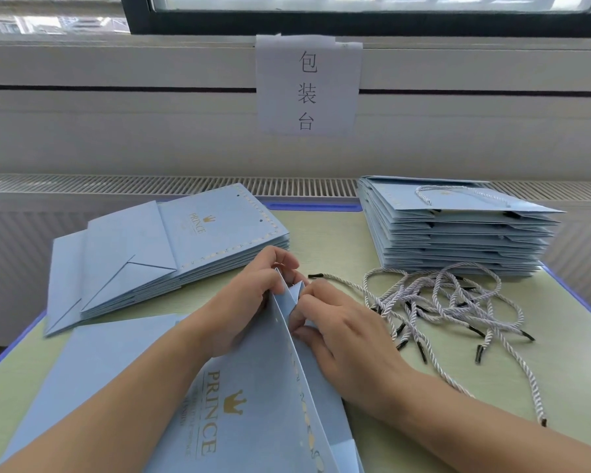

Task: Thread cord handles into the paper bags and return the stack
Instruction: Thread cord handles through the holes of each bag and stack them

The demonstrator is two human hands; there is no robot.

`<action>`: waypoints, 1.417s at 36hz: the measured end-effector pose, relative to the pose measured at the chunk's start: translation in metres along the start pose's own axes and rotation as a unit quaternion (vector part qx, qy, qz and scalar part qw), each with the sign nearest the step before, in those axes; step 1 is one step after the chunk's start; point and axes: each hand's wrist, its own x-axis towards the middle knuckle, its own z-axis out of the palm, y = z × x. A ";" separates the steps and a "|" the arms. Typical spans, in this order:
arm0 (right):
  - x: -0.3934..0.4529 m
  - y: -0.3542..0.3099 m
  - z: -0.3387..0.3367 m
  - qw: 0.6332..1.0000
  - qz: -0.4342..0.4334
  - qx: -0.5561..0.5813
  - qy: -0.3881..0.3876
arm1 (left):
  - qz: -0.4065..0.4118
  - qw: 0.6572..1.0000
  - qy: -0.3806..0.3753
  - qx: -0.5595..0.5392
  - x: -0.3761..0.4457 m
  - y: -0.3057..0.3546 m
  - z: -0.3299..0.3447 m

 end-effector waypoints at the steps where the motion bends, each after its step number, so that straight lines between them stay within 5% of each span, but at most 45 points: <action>1: 0.000 -0.001 0.000 0.999 -0.014 -0.026 0.018 | 0.000 1.000 -0.003 -0.001 0.000 0.000 0.000; 7: 0.000 -0.002 -0.001 0.981 -0.098 -0.150 0.072 | -0.004 1.000 -0.011 -0.026 -0.002 0.001 0.001; 13: 0.001 0.002 0.001 0.984 0.112 0.134 0.036 | 0.002 1.000 -0.012 -0.008 0.000 0.001 0.002; 15: 0.003 0.005 -0.001 0.975 0.116 0.186 0.030 | 0.002 1.000 -0.015 -0.004 -0.001 0.001 0.002; 22: 0.009 0.011 -0.018 0.983 0.074 0.169 -0.015 | -0.007 1.000 -0.013 -0.010 0.000 0.000 -0.001; 30: 0.010 0.030 -0.044 0.973 0.092 0.047 -0.207 | -0.011 1.000 -0.002 0.002 0.002 -0.003 -0.003; 35: 0.015 0.045 -0.067 0.970 0.132 0.047 -0.197 | -0.009 1.000 -0.002 0.002 0.003 -0.003 -0.003; 42: 0.014 0.068 -0.102 0.854 0.181 0.472 -0.127 | -0.010 1.000 -0.006 0.007 0.001 -0.002 -0.002; 51: 0.018 0.097 -0.128 0.724 0.145 0.671 0.069 | -0.014 1.000 -0.004 0.003 0.001 -0.001 -0.002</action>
